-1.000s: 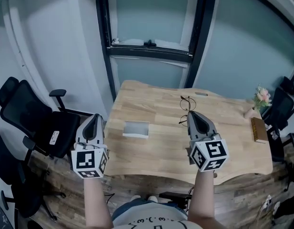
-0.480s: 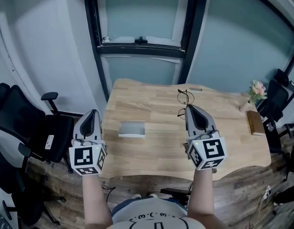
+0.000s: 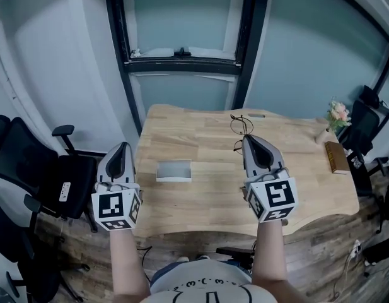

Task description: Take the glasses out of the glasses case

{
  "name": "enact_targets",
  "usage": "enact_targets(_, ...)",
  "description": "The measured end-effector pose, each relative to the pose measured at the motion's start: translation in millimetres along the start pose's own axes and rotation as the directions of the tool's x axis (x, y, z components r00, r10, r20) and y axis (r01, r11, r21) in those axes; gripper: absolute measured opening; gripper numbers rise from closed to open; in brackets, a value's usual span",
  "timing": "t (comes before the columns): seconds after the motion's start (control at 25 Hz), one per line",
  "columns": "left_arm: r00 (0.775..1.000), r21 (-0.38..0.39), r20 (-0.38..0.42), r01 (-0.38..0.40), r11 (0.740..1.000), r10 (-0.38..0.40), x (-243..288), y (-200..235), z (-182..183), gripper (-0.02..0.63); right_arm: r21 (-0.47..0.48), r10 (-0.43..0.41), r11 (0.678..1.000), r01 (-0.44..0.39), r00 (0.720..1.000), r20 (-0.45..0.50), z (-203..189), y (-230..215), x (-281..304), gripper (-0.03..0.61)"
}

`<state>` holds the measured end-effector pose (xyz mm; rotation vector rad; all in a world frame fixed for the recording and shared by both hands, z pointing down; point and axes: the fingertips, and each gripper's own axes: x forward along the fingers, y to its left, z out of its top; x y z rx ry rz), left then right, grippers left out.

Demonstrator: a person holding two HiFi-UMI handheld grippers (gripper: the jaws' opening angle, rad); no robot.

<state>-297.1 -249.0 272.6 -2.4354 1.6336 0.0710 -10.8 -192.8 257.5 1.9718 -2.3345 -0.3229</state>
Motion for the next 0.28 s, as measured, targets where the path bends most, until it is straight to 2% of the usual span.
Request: enact_targets(0.28,0.999,0.006,0.025,0.021,1.0,-0.022,-3,-10,12,0.017,0.003,0.02,1.0,-0.02,1.0,0.024,11,5,-5,0.015)
